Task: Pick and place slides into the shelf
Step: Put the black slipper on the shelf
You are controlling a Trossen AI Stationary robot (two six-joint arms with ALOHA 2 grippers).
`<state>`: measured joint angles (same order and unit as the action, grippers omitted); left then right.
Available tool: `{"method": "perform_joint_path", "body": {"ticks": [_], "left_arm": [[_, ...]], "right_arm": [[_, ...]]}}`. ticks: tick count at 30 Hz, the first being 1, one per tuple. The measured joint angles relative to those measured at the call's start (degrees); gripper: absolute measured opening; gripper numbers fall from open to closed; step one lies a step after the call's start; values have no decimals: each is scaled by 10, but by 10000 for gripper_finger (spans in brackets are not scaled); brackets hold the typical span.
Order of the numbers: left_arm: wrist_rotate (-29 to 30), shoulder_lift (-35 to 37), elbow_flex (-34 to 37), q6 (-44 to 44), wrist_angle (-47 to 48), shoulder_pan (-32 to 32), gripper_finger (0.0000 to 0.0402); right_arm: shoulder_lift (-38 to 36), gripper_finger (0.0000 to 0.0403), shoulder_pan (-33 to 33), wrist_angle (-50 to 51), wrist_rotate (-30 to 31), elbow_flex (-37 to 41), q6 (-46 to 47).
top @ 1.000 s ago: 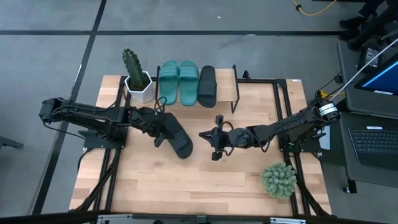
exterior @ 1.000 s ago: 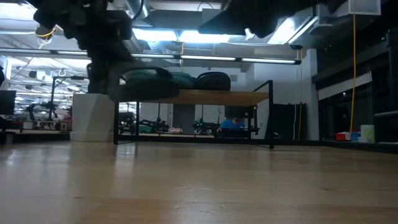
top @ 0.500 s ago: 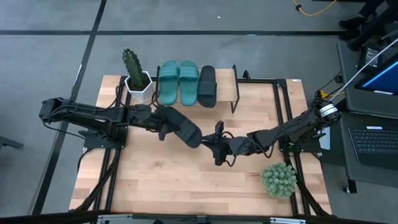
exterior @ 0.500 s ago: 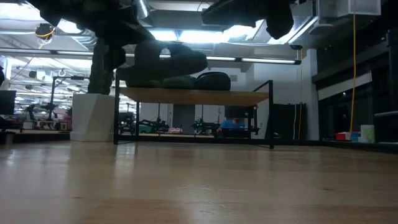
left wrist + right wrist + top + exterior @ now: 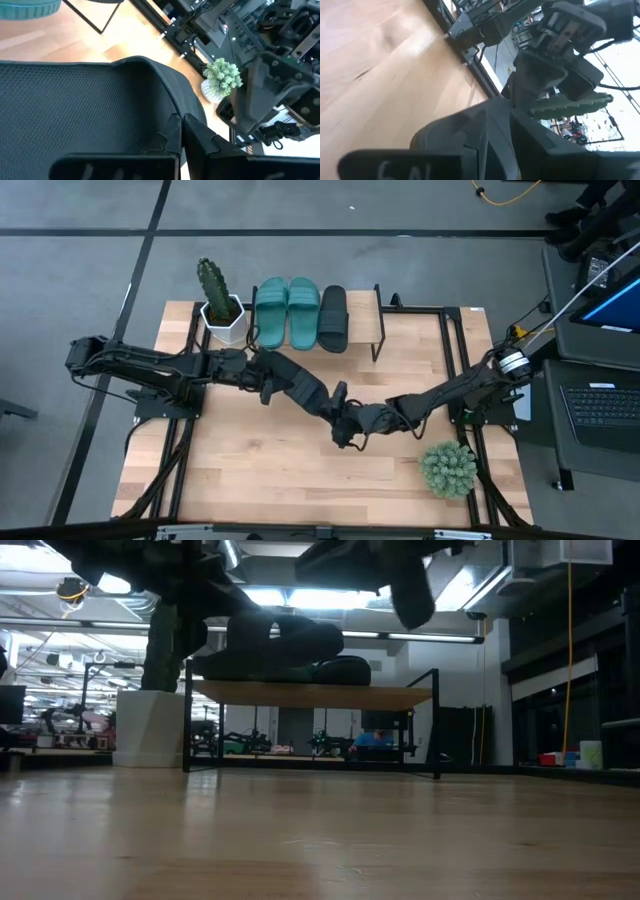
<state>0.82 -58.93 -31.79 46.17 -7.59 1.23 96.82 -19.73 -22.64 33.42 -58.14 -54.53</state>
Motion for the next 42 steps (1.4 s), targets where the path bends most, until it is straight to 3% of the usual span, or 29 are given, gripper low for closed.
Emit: {"method": "perform_joint_path", "body": {"ticks": [4,10,36,42], "left_arm": [[-5,0,0,0,-13,0,0],[-20,0,0,0,-25,0,0],[-55,2,0,0,-38,0,0],[-58,2,0,0,-38,0,0]], "right_arm": [[29,83,7,23,5,-26,-18],[55,83,8,23,80,-41,-73],[58,83,8,31,120,-41,-119],[58,83,7,30,163,-41,-133]]}}
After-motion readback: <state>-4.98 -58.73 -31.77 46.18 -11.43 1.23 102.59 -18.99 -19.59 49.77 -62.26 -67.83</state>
